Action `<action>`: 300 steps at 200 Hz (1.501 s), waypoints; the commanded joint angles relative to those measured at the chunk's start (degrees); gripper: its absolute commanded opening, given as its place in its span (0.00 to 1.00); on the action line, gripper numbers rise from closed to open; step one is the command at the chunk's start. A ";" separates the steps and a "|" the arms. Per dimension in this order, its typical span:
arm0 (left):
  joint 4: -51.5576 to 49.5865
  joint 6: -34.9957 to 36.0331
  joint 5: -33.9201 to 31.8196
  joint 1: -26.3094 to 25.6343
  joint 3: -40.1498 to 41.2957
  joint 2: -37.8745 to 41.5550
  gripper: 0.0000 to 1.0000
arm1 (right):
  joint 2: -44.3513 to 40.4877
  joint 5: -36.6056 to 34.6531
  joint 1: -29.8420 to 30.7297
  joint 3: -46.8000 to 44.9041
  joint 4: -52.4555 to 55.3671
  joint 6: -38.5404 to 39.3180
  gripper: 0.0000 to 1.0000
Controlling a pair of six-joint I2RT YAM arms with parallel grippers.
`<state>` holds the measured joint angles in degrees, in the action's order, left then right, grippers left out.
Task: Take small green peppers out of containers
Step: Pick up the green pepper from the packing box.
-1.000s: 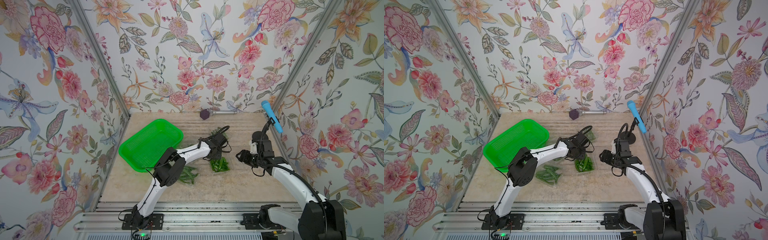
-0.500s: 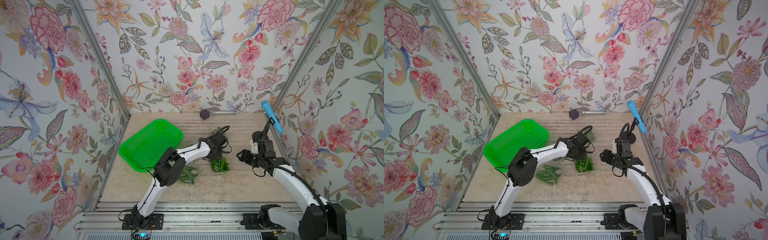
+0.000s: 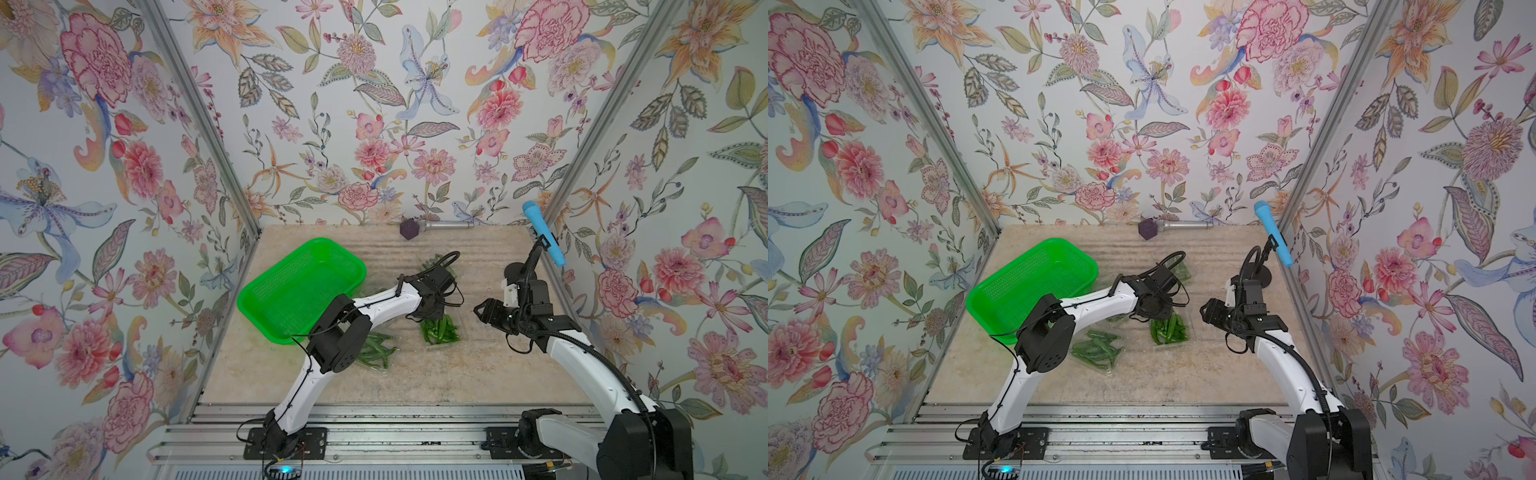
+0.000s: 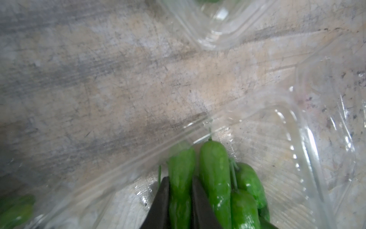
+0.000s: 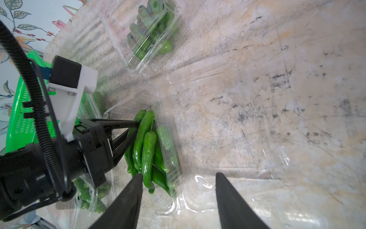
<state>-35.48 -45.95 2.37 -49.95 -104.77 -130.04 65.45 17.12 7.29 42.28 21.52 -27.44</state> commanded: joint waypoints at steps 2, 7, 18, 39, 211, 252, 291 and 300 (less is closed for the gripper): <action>-1.76 0.60 -2.78 -0.44 -0.06 4.50 0.02 | -1.04 1.67 -0.35 1.96 -0.86 1.34 0.61; -1.78 0.56 -3.15 -0.41 0.28 5.09 0.02 | -1.07 1.97 -0.35 2.28 -0.86 1.57 0.61; -1.45 0.49 -3.85 -0.41 1.15 6.33 0.02 | -1.03 2.45 -0.35 2.79 -0.86 1.64 0.61; -1.34 0.45 -5.10 -0.45 2.31 8.25 0.02 | -0.95 3.05 -0.35 3.50 -0.84 1.95 0.62; 1.47 -0.08 -11.35 2.33 12.98 27.07 0.01 | -1.21 4.59 2.04 6.01 -2.09 1.98 0.62; 2.68 0.38 -10.59 12.34 21.09 35.61 0.02 | -1.02 4.19 4.52 6.32 -2.62 2.43 0.62; 3.40 4.00 -7.05 25.15 24.82 42.80 0.03 | -0.67 3.89 5.45 5.68 -2.69 2.92 0.62; 3.40 4.64 -6.18 27.39 25.04 43.32 0.04 | -0.47 3.80 5.62 5.43 -2.89 2.83 0.62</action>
<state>-32.36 -44.27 -6.13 -27.16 -80.75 -90.96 64.49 21.26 12.36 46.89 19.81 -25.63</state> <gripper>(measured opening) 0.187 0.623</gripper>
